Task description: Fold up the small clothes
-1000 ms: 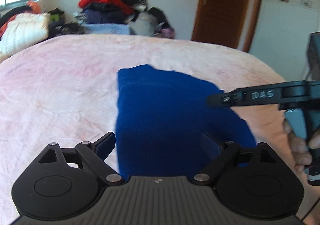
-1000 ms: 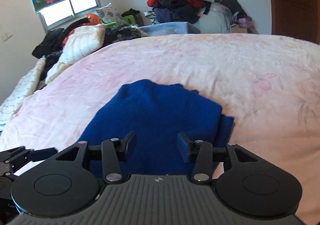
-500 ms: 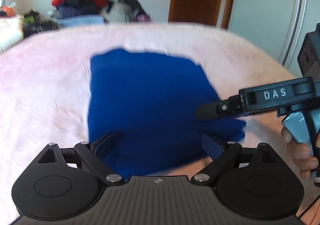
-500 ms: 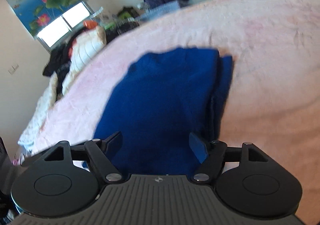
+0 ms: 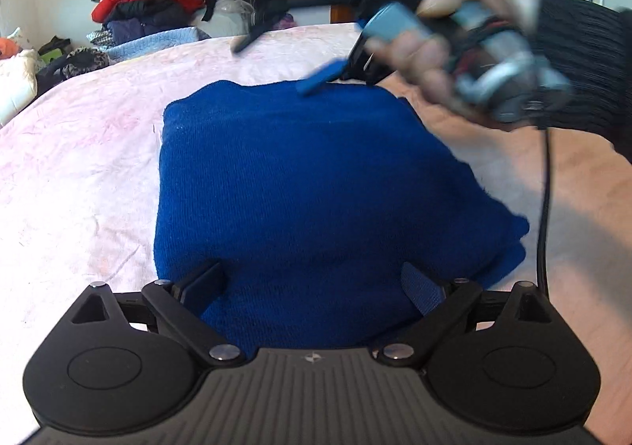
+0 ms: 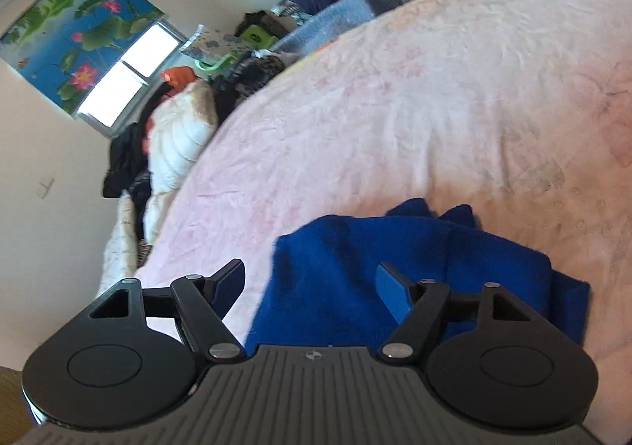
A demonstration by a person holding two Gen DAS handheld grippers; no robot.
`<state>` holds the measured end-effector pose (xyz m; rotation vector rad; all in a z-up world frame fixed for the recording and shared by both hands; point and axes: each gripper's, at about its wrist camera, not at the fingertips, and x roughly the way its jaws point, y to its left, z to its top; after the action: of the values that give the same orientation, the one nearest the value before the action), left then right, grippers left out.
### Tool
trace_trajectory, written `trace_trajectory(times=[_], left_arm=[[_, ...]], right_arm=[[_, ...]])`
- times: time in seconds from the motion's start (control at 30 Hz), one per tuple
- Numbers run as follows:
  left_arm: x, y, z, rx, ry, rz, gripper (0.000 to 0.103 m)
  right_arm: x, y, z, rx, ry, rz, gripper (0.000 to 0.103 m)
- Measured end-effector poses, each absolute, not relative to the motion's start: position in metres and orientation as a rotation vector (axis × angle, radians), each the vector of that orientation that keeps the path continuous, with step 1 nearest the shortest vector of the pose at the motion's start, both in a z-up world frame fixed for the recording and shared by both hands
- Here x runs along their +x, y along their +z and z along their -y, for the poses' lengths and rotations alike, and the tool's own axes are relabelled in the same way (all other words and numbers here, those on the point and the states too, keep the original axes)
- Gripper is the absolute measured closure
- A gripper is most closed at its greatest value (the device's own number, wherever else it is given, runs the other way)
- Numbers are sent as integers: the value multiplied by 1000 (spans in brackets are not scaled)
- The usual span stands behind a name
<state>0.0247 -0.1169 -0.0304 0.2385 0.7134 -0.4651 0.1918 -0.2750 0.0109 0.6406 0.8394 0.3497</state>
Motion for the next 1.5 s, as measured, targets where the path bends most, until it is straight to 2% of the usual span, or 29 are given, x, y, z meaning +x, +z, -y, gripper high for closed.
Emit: trace_trajectory(times=[0.07,0.17,0.27,0.43,0.53,0.67,0.73,0.77,0.8,0.97,1.5], left_arm=[[23,-33,114,206,-463,-722,4],[21,-32,115,207,-465,-719,3],[18,-23,109,166,-441,-706,3],[-8,-6,82,92,-358,-644,3],[-20,-10,67,133,-279,-619,3],[-20,-22,55,101,-211,-679,3],[-22,-29,58,100,-211,-691,3],[-22,-34,61,98,-212,-707,3],[-23,-38,63,97,-200,-709,2],[-25,-41,60,84,-182,-686,0],[-29,-42,66,97,-165,-680,0]], right_arm=[[200,-15,282,655,263,-856,40],[190,-22,291,734,274,-822,41],[165,-1,290,683,248,-813,36],[55,36,295,525,288,-647,16],[-9,27,295,370,180,-636,15],[-63,-15,292,242,-2,-753,16],[-84,-24,280,165,-23,-696,8],[-86,-25,273,138,-34,-707,1],[-85,-27,267,130,-52,-729,0],[-81,-43,247,27,-152,-683,0],[-83,-44,239,54,-196,-663,0]])
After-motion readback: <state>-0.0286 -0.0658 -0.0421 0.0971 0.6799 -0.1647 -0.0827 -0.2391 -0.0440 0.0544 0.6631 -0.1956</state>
